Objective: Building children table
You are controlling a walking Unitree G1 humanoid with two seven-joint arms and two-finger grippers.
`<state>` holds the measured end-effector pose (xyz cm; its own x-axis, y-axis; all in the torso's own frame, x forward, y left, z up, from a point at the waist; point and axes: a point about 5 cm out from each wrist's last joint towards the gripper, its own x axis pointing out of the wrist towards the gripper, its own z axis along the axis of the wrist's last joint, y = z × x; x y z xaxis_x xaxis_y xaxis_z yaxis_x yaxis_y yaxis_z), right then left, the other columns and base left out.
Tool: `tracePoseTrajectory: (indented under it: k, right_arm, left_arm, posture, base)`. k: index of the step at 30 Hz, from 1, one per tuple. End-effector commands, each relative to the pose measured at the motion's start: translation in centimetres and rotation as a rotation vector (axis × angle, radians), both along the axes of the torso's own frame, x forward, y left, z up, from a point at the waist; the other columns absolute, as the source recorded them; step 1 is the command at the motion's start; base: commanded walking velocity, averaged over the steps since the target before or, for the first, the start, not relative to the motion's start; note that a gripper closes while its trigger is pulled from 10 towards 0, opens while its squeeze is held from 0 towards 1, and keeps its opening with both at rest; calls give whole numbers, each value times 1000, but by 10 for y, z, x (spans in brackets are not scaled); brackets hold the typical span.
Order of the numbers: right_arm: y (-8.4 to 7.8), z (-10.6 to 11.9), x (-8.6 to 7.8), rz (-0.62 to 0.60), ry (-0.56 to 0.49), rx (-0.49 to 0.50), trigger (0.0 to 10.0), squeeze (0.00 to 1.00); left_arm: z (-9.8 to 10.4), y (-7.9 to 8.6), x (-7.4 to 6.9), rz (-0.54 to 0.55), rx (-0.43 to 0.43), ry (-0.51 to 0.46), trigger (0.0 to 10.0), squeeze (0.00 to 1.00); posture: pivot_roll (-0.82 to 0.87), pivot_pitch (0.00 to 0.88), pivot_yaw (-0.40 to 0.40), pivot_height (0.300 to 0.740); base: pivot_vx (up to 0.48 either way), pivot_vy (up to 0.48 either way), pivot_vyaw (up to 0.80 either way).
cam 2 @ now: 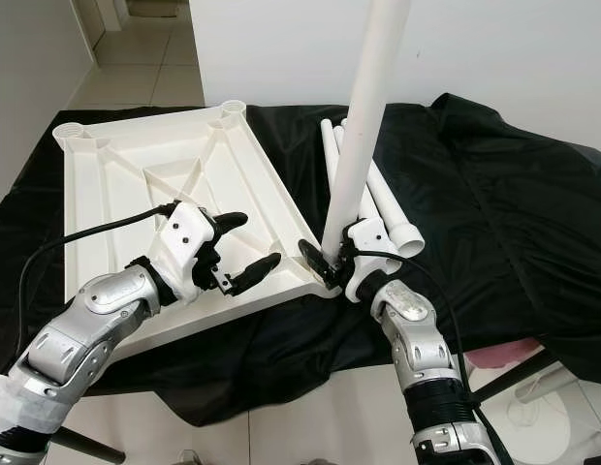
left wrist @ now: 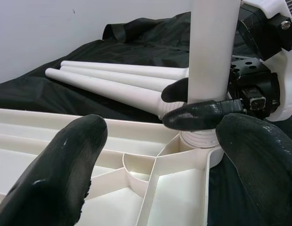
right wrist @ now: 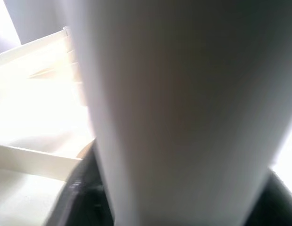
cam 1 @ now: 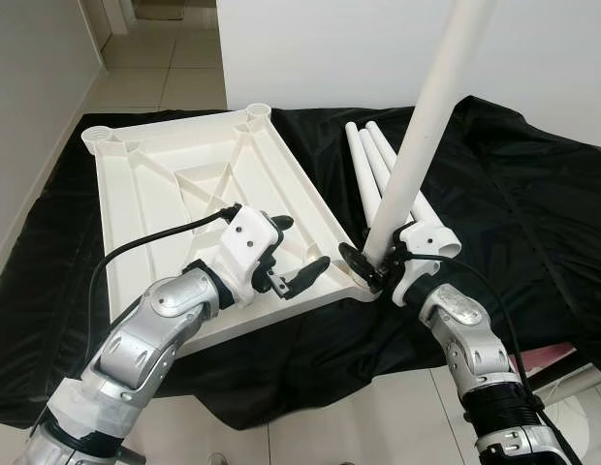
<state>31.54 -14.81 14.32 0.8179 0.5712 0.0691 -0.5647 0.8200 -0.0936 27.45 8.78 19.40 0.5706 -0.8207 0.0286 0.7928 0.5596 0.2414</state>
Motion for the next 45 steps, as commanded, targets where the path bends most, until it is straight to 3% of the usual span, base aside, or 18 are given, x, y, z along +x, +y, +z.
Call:
tracePoseTrajectory:
  k: [1,5,6,7,8,18,20,24,27,29,31,33,35,37,39,40,45]
  right_arm:
    - [-3,-2,1,-1,5,17,0,0]
    - [-7,-5,-1,-41,13,41,0,0]
    - [-9,-6,-1,-65,13,45,4549,0]
    - [-9,-6,-1,-65,13,45,4549,0]
    - [-10,-6,-2,-88,15,60,10000,0]
    - [-14,-7,-4,-212,22,68,10000,0]
    - [-16,-10,-7,-315,40,72,10000,0]
    - [-17,-12,-11,-410,53,100,10000,0]
    - [-12,-14,-16,-535,62,121,10000,0]
    - [-12,-14,-16,-535,62,121,10000,0]
    - [-8,-13,-20,-640,52,141,10000,0]
    - [-3,-14,-22,-673,66,161,10000,0]
    - [-3,-14,-22,-673,66,161,10000,0]
    - [18,-18,-24,-674,114,200,10000,0]
    - [18,-18,-24,-674,114,200,10000,0]
    - [31,-16,-26,-638,114,221,10000,0]
    - [32,-10,-26,-612,90,246,10000,0]
  left_arm:
    - [-1,-7,-14,-244,59,8,10000,0]
    - [-3,-9,-17,-255,61,21,10000,0]
    - [-4,-10,-18,-260,62,27,10000,0]
    - [-4,-10,-18,-260,62,27,10000,0]
    - [-5,-11,-19,-266,62,31,10000,0]
    - [-9,-8,-18,-253,111,37,10000,0]
    - [-13,-6,-20,-244,143,35,10000,0]
    - [-15,-5,-24,-237,134,42,10000,0]
    - [-14,-5,-25,-224,122,43,10000,0]
    - [-14,-5,-25,-224,122,43,10000,0]
    - [-14,-5,-24,-211,121,44,10000,0]
    - [-14,-5,-25,-210,120,42,10000,0]
    - [-14,-5,-25,-210,120,42,10000,0]
    - [-14,-4,-24,-201,117,41,10000,0]
    - [-14,-4,-24,-201,117,41,10000,0]
    - [-13,-4,-25,-200,116,41,10000,0]
    - [-13,-4,-26,-206,115,43,10000,0]
  posture:
    - [-14,50,-33,740]
    - [-19,59,-27,740]
    - [-20,62,-26,740]
    - [-20,62,-26,740]
    - [-21,67,-24,740]
    - [-2,98,-39,740]
    - [5,99,-49,740]
    - [11,106,-57,740]
    - [18,111,-64,740]
    - [18,111,-64,740]
    - [19,110,-66,740]
    - [21,111,-70,740]
    - [21,111,-70,740]
    - [23,110,-73,740]
    - [23,110,-73,740]
    - [24,110,-69,740]
    - [21,111,-64,740]
  base:
    - [0,0,0]
    - [0,0,0]
    - [0,0,0]
    - [0,0,0]
    - [0,0,0]
    - [0,0,0]
    - [0,0,0]
    - [0,0,0]
    - [0,0,0]
    - [0,0,0]
    - [0,0,0]
    - [0,0,0]
    - [0,0,0]
    - [0,0,0]
    - [0,0,0]
    - [0,0,0]
    - [0,0,0]
